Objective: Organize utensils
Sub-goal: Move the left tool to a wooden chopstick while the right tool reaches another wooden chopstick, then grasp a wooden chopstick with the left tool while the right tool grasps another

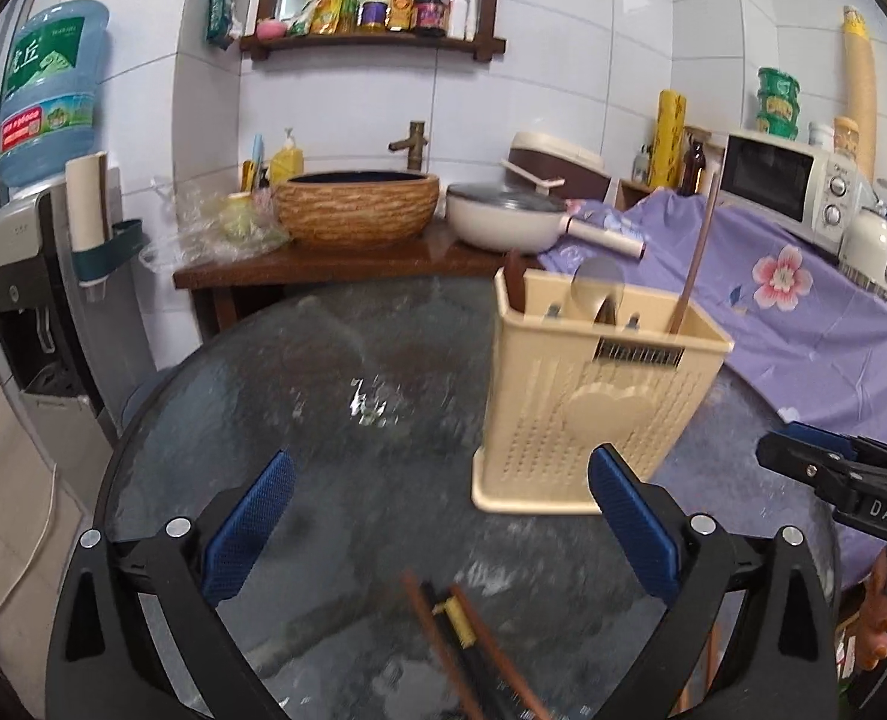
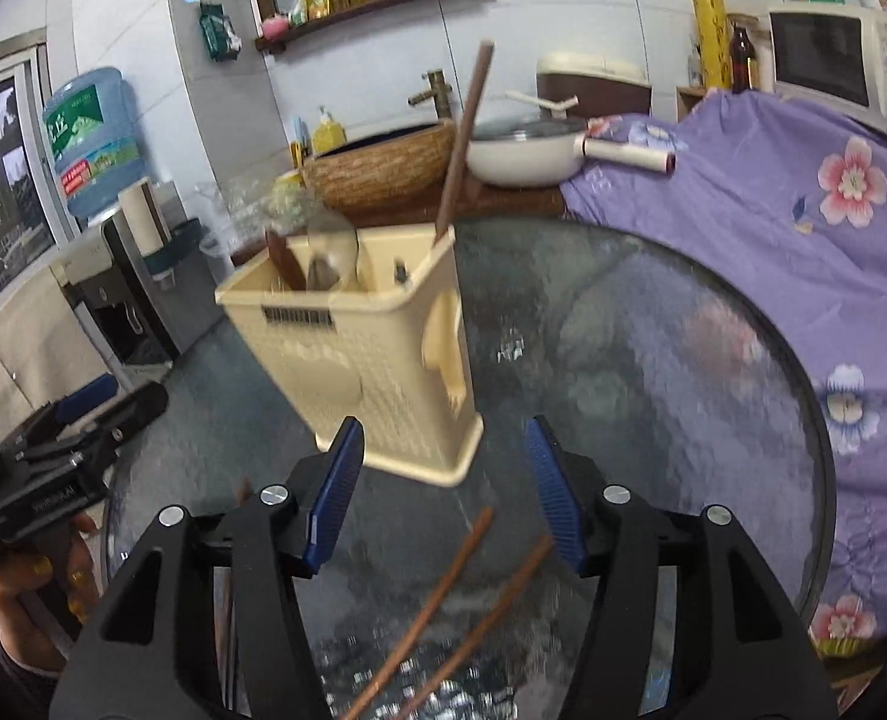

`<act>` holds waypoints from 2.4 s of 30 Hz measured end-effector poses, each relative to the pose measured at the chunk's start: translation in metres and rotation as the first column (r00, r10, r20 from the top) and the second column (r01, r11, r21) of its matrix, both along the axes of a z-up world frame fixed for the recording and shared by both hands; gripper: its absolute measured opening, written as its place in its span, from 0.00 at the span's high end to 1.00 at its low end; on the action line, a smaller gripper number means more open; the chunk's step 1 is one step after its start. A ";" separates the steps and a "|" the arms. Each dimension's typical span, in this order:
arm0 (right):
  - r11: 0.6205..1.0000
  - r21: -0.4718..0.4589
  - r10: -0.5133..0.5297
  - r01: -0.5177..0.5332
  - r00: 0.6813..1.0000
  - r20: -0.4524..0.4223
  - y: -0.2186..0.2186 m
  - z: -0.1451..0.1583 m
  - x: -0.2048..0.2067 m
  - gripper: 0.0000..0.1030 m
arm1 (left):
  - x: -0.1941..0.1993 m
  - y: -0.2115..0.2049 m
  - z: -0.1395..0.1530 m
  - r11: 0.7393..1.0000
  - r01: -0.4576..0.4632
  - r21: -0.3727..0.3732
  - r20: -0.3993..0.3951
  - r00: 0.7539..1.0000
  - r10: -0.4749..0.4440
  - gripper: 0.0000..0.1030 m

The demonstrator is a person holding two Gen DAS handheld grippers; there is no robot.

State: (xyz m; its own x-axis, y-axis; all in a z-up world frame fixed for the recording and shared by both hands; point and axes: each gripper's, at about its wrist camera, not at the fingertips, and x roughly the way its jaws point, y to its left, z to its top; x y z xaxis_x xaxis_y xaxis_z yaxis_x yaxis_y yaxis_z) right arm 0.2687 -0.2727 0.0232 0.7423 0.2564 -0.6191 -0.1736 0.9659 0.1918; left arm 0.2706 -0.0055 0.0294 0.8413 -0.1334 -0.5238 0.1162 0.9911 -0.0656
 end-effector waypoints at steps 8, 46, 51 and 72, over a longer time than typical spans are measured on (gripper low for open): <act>0.998 -0.060 -0.037 0.031 0.993 -0.111 -0.009 -0.049 -0.032 0.45 | -0.024 0.032 -0.036 0.997 -0.075 0.023 -0.102 0.992 0.077 0.06; 0.985 -0.172 -0.029 -0.005 0.980 -0.196 0.019 -0.083 -0.043 0.48 | -0.033 0.006 -0.093 0.982 0.036 0.188 -0.246 0.969 0.011 0.34; 0.985 -0.173 -0.037 0.001 0.978 -0.207 0.015 -0.084 -0.040 0.48 | -0.030 0.017 -0.096 0.982 0.009 0.187 -0.269 0.962 0.043 0.34; 0.972 -0.234 -0.060 0.003 0.970 -0.237 0.018 -0.088 -0.002 0.73 | -0.017 0.005 -0.095 0.989 0.030 0.145 -0.297 0.955 0.014 0.43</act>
State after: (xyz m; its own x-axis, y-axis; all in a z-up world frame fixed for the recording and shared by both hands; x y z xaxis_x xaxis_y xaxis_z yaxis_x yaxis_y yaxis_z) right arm 0.2672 -0.2544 -0.0651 0.5693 0.0650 -0.8196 -0.1189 0.9929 -0.0038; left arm 0.2539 -0.0009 -0.0658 0.6441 -0.0427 -0.7637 0.1218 0.9914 0.0472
